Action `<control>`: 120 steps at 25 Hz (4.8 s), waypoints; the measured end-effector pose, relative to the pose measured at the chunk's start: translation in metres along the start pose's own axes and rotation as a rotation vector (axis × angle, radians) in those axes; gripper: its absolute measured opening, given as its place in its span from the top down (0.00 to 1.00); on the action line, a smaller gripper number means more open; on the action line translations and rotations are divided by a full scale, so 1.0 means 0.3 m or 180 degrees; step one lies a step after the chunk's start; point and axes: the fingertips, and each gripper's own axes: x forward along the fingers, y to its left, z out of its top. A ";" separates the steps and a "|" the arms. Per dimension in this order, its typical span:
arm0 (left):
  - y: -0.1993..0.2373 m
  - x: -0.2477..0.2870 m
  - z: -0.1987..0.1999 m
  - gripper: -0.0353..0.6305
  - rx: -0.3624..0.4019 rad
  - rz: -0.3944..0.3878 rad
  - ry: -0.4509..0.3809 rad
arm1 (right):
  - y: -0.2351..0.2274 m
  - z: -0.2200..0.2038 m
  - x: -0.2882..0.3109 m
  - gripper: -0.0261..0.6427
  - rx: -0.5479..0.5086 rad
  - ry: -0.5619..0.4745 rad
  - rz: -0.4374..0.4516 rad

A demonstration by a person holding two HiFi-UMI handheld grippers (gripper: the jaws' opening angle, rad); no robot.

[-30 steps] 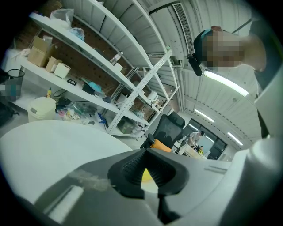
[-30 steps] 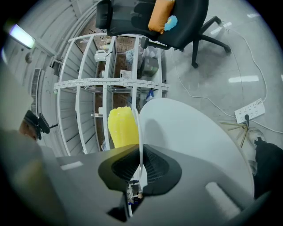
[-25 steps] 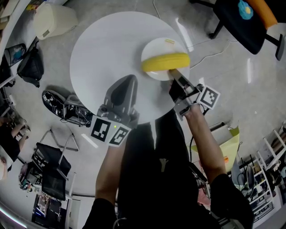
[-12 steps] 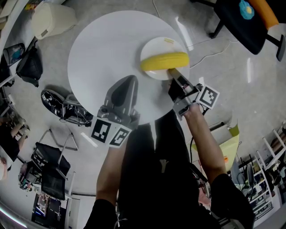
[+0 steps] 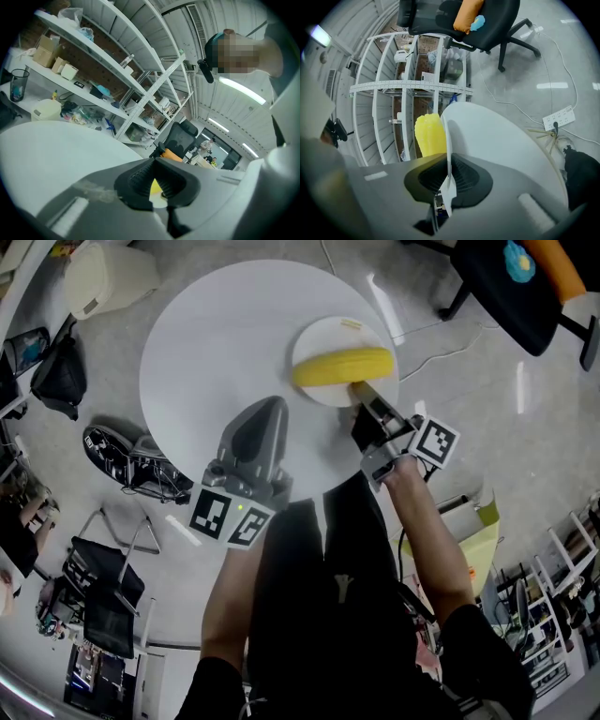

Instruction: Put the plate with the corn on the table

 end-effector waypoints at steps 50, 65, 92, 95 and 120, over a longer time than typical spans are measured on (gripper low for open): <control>0.029 -0.011 -0.026 0.94 -0.0095 0.0005 -0.0013 | -0.037 0.007 -0.006 0.91 0.0037 -0.0018 -0.0635; 0.043 -0.015 -0.019 0.94 -0.0135 0.0014 -0.0029 | -0.028 0.009 -0.006 0.84 0.0070 -0.0064 -0.0713; 0.043 -0.003 -0.038 0.94 -0.0156 0.0009 0.0007 | -0.008 0.033 -0.040 0.71 -0.0327 -0.0192 -0.1015; 0.046 -0.004 -0.040 0.94 -0.0161 0.0014 0.0012 | -0.002 0.038 -0.041 0.70 -0.0444 -0.0205 -0.1128; 0.057 -0.005 -0.062 0.94 -0.0149 0.0027 0.0033 | 0.033 0.040 -0.014 0.63 -0.1436 -0.0073 -0.1325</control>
